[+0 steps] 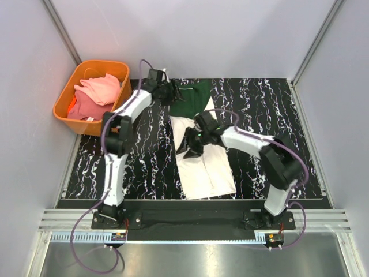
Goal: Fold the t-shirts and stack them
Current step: Fold the tshirt
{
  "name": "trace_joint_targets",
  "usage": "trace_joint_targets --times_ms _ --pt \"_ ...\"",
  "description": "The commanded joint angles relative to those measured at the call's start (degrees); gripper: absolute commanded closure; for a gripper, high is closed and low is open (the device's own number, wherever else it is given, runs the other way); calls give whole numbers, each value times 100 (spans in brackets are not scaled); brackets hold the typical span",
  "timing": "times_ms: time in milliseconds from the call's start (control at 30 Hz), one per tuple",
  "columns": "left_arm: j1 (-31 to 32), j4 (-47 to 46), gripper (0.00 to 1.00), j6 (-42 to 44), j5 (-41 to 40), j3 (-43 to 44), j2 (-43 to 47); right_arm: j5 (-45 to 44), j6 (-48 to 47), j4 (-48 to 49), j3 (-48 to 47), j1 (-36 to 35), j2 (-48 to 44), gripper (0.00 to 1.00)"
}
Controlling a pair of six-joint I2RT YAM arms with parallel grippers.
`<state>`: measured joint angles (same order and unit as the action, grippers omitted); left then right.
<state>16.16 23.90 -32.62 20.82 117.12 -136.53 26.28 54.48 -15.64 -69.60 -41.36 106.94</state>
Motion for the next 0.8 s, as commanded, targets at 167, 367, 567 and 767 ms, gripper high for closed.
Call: trace_joint_targets --times_ms 167,367,567,767 --pt "97 905 30 433 -737 -1576 3016 298 -1800 -1379 1438 1437 -1789 30" --pt "729 933 37 -401 -650 -4519 4783 228 -2353 -1793 1854 2167 -2221 16" --pt "1635 -34 34 -1667 -61 -6866 5716 -9 -2450 -1881 1871 2475 -2212 18" --pt "2171 -413 35 -2292 194 -7202 5383 -88 -2556 -2004 1924 2739 -2308 19"
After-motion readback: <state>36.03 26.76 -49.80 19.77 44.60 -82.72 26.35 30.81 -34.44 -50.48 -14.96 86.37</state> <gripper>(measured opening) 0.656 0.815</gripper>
